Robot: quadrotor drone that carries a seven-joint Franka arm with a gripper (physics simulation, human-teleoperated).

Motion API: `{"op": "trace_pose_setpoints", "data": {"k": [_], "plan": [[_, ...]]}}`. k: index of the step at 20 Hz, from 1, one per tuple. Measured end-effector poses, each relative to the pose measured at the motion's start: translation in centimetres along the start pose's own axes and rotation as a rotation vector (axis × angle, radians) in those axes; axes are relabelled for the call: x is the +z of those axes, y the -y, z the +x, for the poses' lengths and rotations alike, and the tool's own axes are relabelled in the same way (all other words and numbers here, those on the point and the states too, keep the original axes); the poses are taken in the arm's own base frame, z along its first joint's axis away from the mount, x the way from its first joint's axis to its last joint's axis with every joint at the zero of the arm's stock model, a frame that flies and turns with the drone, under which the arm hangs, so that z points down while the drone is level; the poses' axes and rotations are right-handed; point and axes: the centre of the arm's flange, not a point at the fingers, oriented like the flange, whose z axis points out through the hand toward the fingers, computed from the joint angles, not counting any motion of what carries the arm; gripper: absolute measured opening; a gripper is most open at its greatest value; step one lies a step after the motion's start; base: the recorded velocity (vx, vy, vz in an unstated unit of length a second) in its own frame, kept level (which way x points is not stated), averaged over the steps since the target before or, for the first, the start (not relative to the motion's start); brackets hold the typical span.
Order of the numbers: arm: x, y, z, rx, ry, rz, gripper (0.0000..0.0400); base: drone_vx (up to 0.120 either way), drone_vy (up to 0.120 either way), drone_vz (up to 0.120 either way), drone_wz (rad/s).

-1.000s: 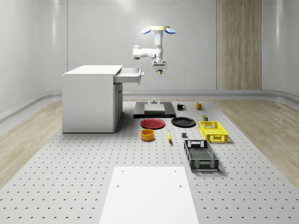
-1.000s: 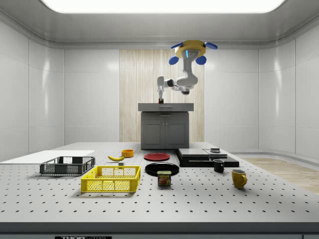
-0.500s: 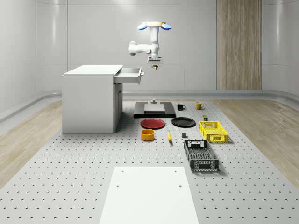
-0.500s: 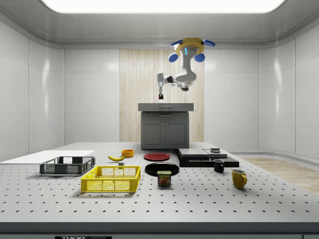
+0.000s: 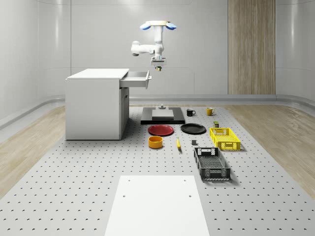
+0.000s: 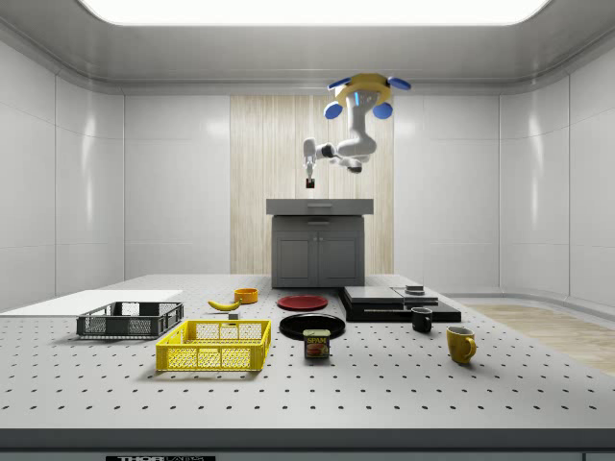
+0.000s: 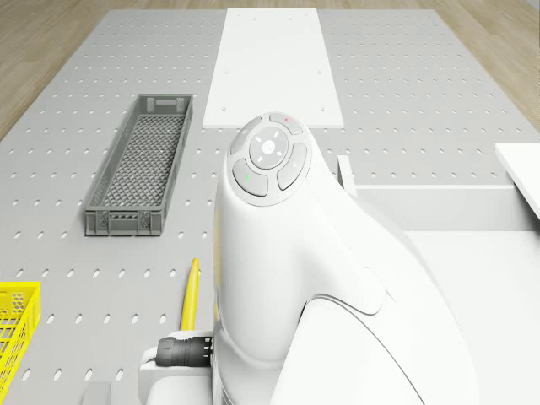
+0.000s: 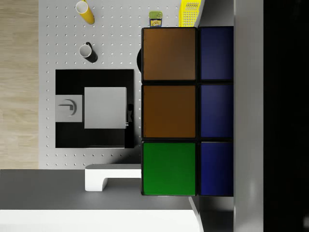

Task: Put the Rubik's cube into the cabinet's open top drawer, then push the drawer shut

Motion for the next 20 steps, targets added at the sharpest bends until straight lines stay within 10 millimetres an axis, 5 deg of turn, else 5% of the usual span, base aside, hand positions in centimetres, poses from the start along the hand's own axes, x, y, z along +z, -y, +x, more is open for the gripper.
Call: {"op": "trace_pose_setpoints", "data": {"k": [20], "plan": [[0.00, 0.00, 0.00, 0.000, 0.000, 0.000, 0.0325, 0.000, -0.120, 0.000, 0.000]]}}
